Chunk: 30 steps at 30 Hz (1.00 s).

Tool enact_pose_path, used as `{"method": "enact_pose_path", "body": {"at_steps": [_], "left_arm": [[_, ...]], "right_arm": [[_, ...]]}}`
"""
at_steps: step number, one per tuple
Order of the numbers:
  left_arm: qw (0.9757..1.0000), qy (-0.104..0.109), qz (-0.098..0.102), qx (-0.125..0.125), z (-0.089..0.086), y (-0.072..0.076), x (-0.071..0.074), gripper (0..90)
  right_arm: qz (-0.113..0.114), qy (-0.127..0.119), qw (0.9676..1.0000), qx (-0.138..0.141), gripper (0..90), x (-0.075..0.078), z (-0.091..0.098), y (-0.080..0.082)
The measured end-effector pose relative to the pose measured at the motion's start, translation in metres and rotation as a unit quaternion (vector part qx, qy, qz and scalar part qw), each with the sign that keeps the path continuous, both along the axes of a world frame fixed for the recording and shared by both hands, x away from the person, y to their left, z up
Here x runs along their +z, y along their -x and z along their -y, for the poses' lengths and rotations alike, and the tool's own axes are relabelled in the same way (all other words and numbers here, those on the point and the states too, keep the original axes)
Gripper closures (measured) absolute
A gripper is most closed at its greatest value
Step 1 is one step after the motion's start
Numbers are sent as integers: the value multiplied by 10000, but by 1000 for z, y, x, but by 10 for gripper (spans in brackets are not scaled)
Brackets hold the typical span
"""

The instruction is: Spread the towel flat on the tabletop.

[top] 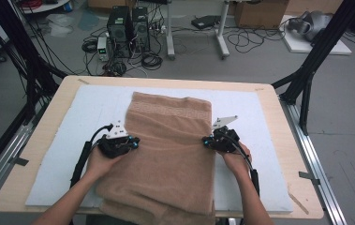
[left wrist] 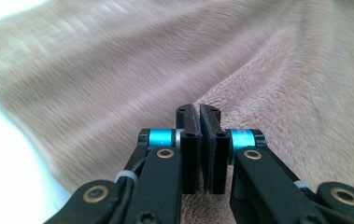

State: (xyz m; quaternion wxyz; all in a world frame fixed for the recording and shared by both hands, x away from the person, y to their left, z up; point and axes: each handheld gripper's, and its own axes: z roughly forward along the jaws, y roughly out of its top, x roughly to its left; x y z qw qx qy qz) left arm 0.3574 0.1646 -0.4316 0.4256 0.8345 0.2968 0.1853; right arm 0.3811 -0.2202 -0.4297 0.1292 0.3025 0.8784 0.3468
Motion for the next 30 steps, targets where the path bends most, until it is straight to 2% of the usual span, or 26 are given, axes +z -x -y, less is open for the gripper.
{"method": "enact_pose_path", "body": {"at_steps": [2,3,5,7,8,9,12,14,16,17,18,19,20,22,23,24,26,27,29,30], "left_arm": [[9998,132,-148,37,-1,-7,-3,848],[9996,144,-236,18,-4,-8,-2,821],[9995,171,-245,-28,-10,-3,3,747],[9997,116,-103,-181,-17,7,11,698],[9996,102,-62,-246,-21,13,15,679],[9993,86,-94,-359,-26,18,17,655],[9978,-36,-205,-634,-35,32,17,611],[9965,-179,-325,-755,-39,39,10,593],[9946,-287,-500,-867,-39,43,1,578],[9939,-339,-558,-889,-38,45,-5,580],[9928,-384,-625,-947,-37,46,-9,619],[9932,-314,-528,-993,-37,48,-12,692],[9932,-357,-492,-997,-37,50,-11,778],[9930,-321,-485,-1024,-36,52,-9,815],[9925,-287,-515,-1071,-37,52,-8,822],[9930,-255,-497,-1044,-37,53,-6,825],[9943,-98,-487,-943,-38,51,-2,826],[9948,45,-461,-905,-38,50,0,829],[9958,148,-339,-835,-35,48,5,829],[9976,107,-209,-651,-34,46,7,828]], "right_arm": [[-52,-141,9999,-81,862,-1,2,-4],[-47,-177,9998,-74,794,0,3,-3],[-44,-337,9994,-80,709,5,5,3],[167,-383,9991,23,668,13,5,14],[268,-459,9985,102,652,17,4,21],[275,-560,9979,190,634,20,3,28],[107,-704,9951,688,582,20,-6,45],[-163,-488,9941,955,546,14,-18,54],[-201,-437,9922,1150,549,5,-25,62],[-252,-397,9920,1173,556,1,-28,64],[-347,-327,9915,1210,606,-6,-30,64],[-373,-258,9914,1229,648,-9,-32,65],[-183,-286,9923,1195,733,-12,-31,68],[-229,-426,9907,1270,854,-14,-27,69],[-271,-430,9894,1358,857,-14,-26,69],[-309,-394,9886,1419,857,-13,-24,68],[-341,-333,9901,1319,826,-10,-24,67],[-309,-332,9906,1289,796,-7,-26,68],[-257,-492,9893,1353,709,-1,-32,72],[-323,-575,9873,1447,667,1,-37,74]]}}
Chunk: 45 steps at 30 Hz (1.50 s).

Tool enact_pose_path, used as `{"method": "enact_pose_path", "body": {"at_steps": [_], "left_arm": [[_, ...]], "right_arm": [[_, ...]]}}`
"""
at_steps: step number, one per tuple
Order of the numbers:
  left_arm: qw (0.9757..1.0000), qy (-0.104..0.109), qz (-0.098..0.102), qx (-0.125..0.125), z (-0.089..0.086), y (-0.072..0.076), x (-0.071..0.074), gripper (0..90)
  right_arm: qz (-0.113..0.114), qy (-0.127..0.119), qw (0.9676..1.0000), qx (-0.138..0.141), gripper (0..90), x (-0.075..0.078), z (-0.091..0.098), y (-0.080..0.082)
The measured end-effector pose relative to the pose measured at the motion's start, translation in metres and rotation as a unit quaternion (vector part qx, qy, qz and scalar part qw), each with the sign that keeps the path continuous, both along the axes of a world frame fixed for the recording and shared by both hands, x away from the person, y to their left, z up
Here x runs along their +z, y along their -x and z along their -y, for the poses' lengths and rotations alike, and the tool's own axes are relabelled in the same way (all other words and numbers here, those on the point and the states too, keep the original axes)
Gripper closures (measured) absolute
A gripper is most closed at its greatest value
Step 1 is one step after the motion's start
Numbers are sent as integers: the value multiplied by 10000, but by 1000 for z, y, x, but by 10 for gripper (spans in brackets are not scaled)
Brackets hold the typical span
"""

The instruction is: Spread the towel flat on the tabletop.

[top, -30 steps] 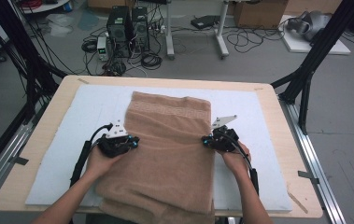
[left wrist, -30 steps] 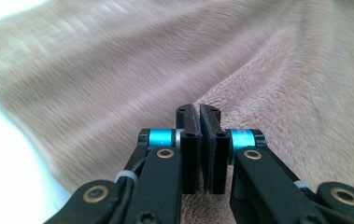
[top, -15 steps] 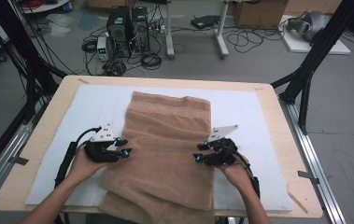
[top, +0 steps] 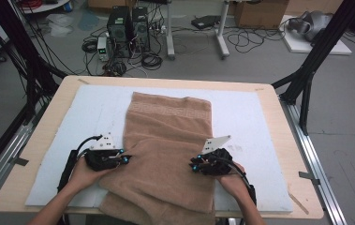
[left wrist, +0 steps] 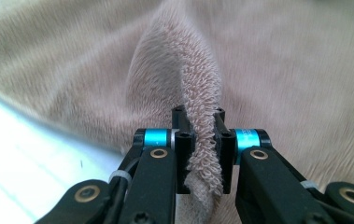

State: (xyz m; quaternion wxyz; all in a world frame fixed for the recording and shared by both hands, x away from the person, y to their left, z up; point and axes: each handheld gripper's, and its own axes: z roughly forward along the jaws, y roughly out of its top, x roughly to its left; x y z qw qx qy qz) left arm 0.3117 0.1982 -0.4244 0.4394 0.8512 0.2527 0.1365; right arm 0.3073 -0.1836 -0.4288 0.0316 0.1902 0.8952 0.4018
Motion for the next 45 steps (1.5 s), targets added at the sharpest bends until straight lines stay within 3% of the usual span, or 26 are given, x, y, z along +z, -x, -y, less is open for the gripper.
{"method": "enact_pose_path", "body": {"at_steps": [1,2,4,6,8,11,13,14,17,19,22,25,27,30,33,35,41,42,43,44,45], "left_arm": [[9999,-32,61,138,0,-2,1,822],[9991,-68,96,408,-2,-6,2,810],[9975,-99,54,701,-6,-11,1,772],[9964,-92,-100,837,-10,-14,1,638],[9973,-26,-76,735,-14,-10,3,578],[9982,15,147,587,-14,0,10,546],[9981,7,274,554,-15,4,14,528],[9979,13,297,569,-16,6,16,523],[9972,108,370,642,-22,9,19,512],[9976,102,392,567,-22,11,19,517],[9992,-98,259,296,-14,12,13,562],[9994,-340,-39,71,-5,11,-1,608],[9978,-584,-312,-28,0,9,-10,621],[9969,-732,-289,-82,4,9,-13,646],[9968,-716,-326,-117,3,12,-11,829],[9964,-726,-395,-212,1,16,-10,849],[9964,-483,-535,-456,-6,43,-8,850],[9966,-461,-502,-461,-8,45,-7,838],[9974,-387,-448,-407,-9,45,-5,770],[9983,-325,-385,-297,-12,43,-2,671],[9990,-194,-330,-234,-15,41,2,601]], "right_arm": [[-61,1,9999,105,618,2,-8,3],[-45,15,9999,164,613,2,-13,5],[3,119,9992,377,597,1,-24,11],[76,382,9985,375,580,-3,-29,11],[2,417,9987,290,579,-7,-24,9],[-16,224,9997,13,573,-6,-8,7],[-53,282,9995,-107,575,-8,1,6],[-91,372,9992,-126,578,-10,4,6],[13,167,9998,-140,626,-14,10,7],[88,239,9997,-63,694,-14,10,7],[-18,304,9995,96,840,-12,13,7],[-51,321,9993,159,855,-11,16,7],[-54,362,9992,149,855,-10,19,4],[-94,303,9995,-1,855,-11,26,0],[-53,349,9994,5,854,-10,26,1],[-16,364,9993,26,853,-10,26,2],[11,477,9985,264,849,-6,27,8],[11,478,9985,261,829,-6,27,8],[31,482,9986,205,747,-5,27,8],[58,459,9989,81,730,-2,26,9],[59,323,9994,126,720,2,25,11]]}}
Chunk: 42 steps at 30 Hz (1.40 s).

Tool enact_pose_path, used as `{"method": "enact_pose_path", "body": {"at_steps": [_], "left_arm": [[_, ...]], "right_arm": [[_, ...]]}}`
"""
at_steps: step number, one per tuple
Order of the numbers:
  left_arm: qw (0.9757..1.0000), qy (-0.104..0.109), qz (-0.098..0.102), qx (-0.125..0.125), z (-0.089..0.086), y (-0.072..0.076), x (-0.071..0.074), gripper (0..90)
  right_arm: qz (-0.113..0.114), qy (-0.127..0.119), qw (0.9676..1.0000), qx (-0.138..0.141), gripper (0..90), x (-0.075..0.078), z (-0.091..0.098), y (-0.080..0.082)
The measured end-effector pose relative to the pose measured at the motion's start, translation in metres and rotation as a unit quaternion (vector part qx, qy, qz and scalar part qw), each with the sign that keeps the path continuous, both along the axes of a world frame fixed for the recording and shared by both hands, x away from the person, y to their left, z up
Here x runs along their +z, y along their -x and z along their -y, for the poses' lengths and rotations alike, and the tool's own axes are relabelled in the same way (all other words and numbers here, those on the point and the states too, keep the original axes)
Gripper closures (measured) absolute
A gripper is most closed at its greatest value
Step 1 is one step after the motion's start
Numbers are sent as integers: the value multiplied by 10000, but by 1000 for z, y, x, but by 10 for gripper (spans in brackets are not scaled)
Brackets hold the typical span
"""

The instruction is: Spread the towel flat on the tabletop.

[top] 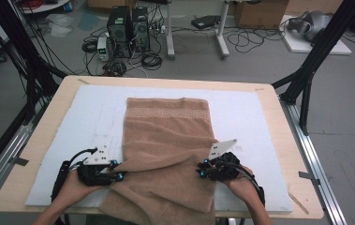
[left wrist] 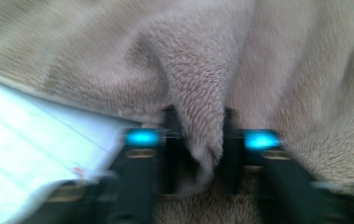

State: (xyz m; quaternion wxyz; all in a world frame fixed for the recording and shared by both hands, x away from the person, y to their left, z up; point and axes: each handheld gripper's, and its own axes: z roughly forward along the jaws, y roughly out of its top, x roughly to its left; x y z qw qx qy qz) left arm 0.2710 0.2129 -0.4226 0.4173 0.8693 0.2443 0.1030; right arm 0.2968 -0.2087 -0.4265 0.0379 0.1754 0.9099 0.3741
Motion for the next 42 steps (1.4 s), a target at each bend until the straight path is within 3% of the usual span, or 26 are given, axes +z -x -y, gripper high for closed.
{"method": "enact_pose_path", "body": {"at_steps": [2,4,8,12,15,17,20,22,24,26,28,30,32,33,35,38,41,42], "left_arm": [[9994,339,61,91,-7,-7,8,576],[9981,575,88,212,-9,-16,14,554],[9975,593,123,358,0,-39,15,580],[9967,636,-138,480,9,-61,7,640],[9956,751,-205,523,10,-67,4,632],[9956,707,-226,565,9,-70,2,616],[9924,918,-232,791,1,-74,3,611],[9928,860,-238,798,1,-74,3,612],[9938,807,-206,740,3,-74,3,611],[9948,707,-156,714,6,-73,2,612],[9956,548,-199,735,10,-76,-2,615],[9958,413,-309,755,12,-79,-7,628],[9957,191,-474,767,16,-82,-15,627],[9958,61,-591,702,18,-83,-19,623],[9970,-109,-367,677,23,-81,-19,643],[9976,-258,-252,588,26,-79,-17,819],[9971,-214,-314,664,25,-84,-13,853],[9966,-135,-251,770,23,-86,-11,853]], "right_arm": [[85,-324,9993,148,687,10,-4,8],[-30,-569,9976,390,648,15,-14,18],[-136,-389,9963,755,605,8,-43,30],[-96,-239,9953,928,605,2,-69,30],[-176,-211,9947,992,597,0,-80,25],[-245,-187,9941,1038,589,-3,-86,25],[-275,66,9930,1146,615,-9,-95,25],[-303,8,9926,1176,701,-11,-95,25],[-413,-28,9884,1458,885,-11,-94,27],[-269,64,9854,1680,887,-9,-96,34],[-350,139,9830,1798,887,-6,-95,34],[-343,100,9846,1714,854,-2,-91,30],[-278,25,9894,1423,723,0,-88,26],[-237,43,9921,1232,718,0,-86,24],[-233,152,9933,1120,689,-3,-83,19],[-289,125,9944,1011,667,-8,-79,16],[-273,99,9953,919,660,-9,-77,13],[-278,89,9957,883,660,-9,-76,12]]}}
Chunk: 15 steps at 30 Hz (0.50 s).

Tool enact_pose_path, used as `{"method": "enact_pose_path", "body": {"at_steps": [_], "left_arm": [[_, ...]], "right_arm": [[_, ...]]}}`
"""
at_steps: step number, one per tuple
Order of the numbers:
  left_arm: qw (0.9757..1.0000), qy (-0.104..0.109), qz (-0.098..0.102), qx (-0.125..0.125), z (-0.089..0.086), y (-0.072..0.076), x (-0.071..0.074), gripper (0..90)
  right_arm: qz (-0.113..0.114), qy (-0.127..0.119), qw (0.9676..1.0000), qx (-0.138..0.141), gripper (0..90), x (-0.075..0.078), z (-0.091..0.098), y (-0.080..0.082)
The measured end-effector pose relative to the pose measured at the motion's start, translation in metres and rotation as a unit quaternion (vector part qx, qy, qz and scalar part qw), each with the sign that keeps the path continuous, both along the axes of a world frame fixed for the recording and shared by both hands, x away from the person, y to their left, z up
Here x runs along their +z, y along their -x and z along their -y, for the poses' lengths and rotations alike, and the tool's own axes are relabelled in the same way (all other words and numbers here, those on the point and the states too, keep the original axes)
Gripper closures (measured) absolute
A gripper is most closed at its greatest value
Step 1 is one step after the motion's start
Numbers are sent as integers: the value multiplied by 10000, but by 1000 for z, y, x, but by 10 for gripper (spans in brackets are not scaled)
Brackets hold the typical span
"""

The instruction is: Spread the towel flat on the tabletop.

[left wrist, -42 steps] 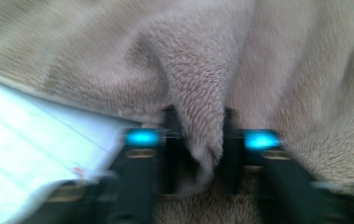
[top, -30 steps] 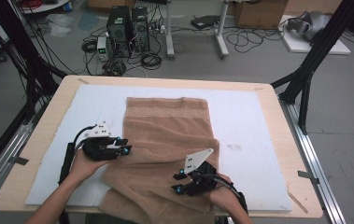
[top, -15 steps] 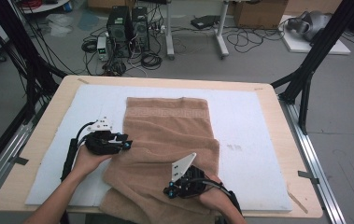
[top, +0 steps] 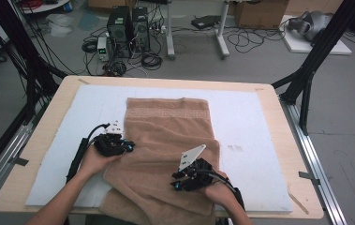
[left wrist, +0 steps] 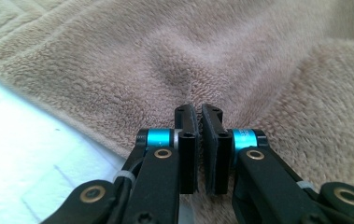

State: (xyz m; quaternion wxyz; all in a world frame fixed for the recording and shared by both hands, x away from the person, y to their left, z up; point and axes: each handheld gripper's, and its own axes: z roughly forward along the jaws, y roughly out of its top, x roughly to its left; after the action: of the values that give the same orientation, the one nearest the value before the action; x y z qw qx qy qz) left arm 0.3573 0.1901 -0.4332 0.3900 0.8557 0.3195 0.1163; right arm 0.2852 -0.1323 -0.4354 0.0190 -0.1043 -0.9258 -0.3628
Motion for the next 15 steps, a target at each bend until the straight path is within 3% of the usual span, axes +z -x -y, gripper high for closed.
{"method": "enact_pose_path", "body": {"at_steps": [2,3,7,12,13,15], "left_arm": [[9990,271,195,301,-6,-5,6,852],[9981,302,293,451,-9,-8,9,852],[9946,183,595,832,-9,-19,14,852],[9930,-115,676,966,-2,-25,7,782],[9929,-114,701,955,-3,-23,9,752],[9929,96,740,925,-8,-19,16,722]], "right_arm": [[65,72,9999,-116,663,0,2,-3],[43,71,9999,-130,666,0,4,-5],[200,173,9993,-278,691,1,7,-11],[266,255,9978,-552,694,2,15,-20],[287,226,9977,-568,694,1,18,-23],[368,260,9968,-659,695,1,23,-25]]}}
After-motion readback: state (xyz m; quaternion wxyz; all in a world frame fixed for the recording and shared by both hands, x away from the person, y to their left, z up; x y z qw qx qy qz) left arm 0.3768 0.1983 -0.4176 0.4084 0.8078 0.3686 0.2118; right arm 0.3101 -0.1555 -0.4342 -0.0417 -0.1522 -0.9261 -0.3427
